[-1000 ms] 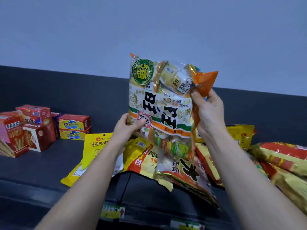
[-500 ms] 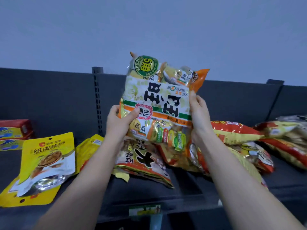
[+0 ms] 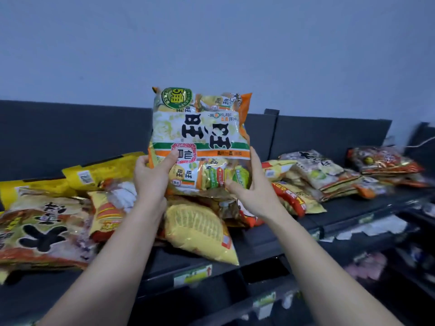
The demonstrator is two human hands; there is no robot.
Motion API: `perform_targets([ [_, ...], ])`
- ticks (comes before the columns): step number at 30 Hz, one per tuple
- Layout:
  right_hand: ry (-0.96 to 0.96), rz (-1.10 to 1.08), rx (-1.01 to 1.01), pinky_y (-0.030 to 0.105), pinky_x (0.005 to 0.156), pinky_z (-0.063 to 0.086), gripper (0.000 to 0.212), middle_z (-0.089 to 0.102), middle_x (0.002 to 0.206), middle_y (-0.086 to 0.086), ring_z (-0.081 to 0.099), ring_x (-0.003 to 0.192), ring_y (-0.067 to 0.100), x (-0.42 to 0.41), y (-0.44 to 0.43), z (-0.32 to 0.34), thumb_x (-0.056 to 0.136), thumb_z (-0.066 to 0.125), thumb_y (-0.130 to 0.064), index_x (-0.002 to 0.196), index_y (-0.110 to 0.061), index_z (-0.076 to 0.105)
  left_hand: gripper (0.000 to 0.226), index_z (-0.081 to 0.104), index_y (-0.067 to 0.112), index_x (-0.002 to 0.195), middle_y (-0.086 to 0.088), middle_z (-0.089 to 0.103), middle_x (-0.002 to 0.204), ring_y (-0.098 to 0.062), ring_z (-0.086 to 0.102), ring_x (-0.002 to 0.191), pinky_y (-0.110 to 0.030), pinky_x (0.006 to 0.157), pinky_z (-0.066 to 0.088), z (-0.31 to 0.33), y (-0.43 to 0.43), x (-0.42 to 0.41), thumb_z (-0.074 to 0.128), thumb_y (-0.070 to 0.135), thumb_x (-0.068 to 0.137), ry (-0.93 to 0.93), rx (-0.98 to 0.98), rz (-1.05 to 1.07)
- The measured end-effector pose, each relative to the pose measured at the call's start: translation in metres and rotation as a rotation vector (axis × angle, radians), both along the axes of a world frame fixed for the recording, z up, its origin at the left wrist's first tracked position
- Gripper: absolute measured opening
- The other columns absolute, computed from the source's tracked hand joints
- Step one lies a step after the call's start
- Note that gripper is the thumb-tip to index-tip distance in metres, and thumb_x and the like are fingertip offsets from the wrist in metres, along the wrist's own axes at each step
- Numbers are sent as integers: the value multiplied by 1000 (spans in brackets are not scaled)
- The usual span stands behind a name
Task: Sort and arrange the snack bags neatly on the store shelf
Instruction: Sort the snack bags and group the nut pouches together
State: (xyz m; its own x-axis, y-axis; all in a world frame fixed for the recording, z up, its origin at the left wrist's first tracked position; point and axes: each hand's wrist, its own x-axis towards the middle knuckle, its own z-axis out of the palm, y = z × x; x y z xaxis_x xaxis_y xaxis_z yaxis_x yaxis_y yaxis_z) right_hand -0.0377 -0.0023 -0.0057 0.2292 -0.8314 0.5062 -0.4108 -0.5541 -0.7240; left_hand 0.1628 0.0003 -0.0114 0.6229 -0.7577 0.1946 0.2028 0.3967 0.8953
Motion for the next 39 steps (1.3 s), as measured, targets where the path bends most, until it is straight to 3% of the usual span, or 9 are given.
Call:
perform_targets([
  [4, 0, -221, -61, 23, 86, 35, 69, 50, 137, -6, 48, 124, 16, -68, -16, -1, 93, 63, -25, 148, -25, 22, 37, 54, 26, 93, -1, 69, 102, -22, 68, 94, -49, 87, 54, 2, -18, -76, 74, 50, 73, -194, 33, -59],
  [6, -2, -309, -68, 21, 83, 32, 61, 51, 135, -5, 46, 125, 16, -101, -27, 2, 93, 62, -24, 145, -23, 30, 29, 54, 29, 92, 1, 68, 102, -21, 67, 94, -49, 87, 54, 9, -29, -109, 72, 47, 78, -277, 40, -123],
  [11, 1, -461, -56, 37, 110, 36, 57, 45, 147, -3, 40, 136, 20, -175, -67, 4, 94, 60, -29, 146, -19, 39, 23, 59, 29, 88, 7, 69, 95, -18, 66, 95, -41, 90, 52, 19, -65, -182, 76, 18, 77, -470, 76, -331],
  [18, -26, -527, 28, 34, 100, 41, 49, 50, 139, -7, 45, 128, 17, -269, -129, -4, 94, 60, -30, 140, -20, 44, 35, 62, 23, 101, 5, 71, 99, -17, 67, 93, -43, 88, 54, 12, -144, -274, 82, 24, 73, -555, 83, -402],
  [24, -120, -418, 153, 31, 87, 46, 61, 57, 112, -13, 58, 103, 9, -342, -200, -5, 74, 83, -26, 114, -37, 38, 35, 58, 22, 103, 5, 67, 98, -18, 64, 92, -44, 87, 53, 18, -233, -350, 78, 33, 76, -646, 64, -374],
  [28, -33, -407, 206, 44, 99, 47, 88, 55, 124, -7, 56, 115, 18, -387, -249, -5, 62, 90, -31, 130, -28, 35, 32, 55, 26, 102, 7, 65, 100, -19, 63, 97, -44, 89, 52, 24, -286, -398, 75, 35, 80, -735, 102, -404],
  [32, -30, -501, 203, 31, 91, 41, 79, 54, 115, -9, 54, 109, 15, -432, -289, -7, 74, 83, -24, 138, -23, 37, 24, 45, 32, 80, 16, 54, 84, -18, 57, 93, -36, 90, 49, 30, -325, -441, 60, 16, 90, -878, 103, -451],
  [36, 10, -567, 193, 36, 99, 42, 82, 54, 132, -3, 50, 122, 19, -477, -328, -12, 77, 80, -32, 145, -18, 37, 28, 53, 17, 114, 7, 53, 100, -17, 52, 94, -29, 78, 41, 26, -358, -482, 64, 23, 89, -997, 100, -405],
  [39, 122, -582, 226, 41, 108, 35, 85, 40, 151, 4, 38, 138, 28, -508, -354, -14, 82, 76, -34, 151, -16, 29, 34, 52, 14, 116, 2, 59, 108, -23, 56, 101, -33, 80, 44, 16, -380, -513, 64, 33, 90, -1109, 185, -329],
])
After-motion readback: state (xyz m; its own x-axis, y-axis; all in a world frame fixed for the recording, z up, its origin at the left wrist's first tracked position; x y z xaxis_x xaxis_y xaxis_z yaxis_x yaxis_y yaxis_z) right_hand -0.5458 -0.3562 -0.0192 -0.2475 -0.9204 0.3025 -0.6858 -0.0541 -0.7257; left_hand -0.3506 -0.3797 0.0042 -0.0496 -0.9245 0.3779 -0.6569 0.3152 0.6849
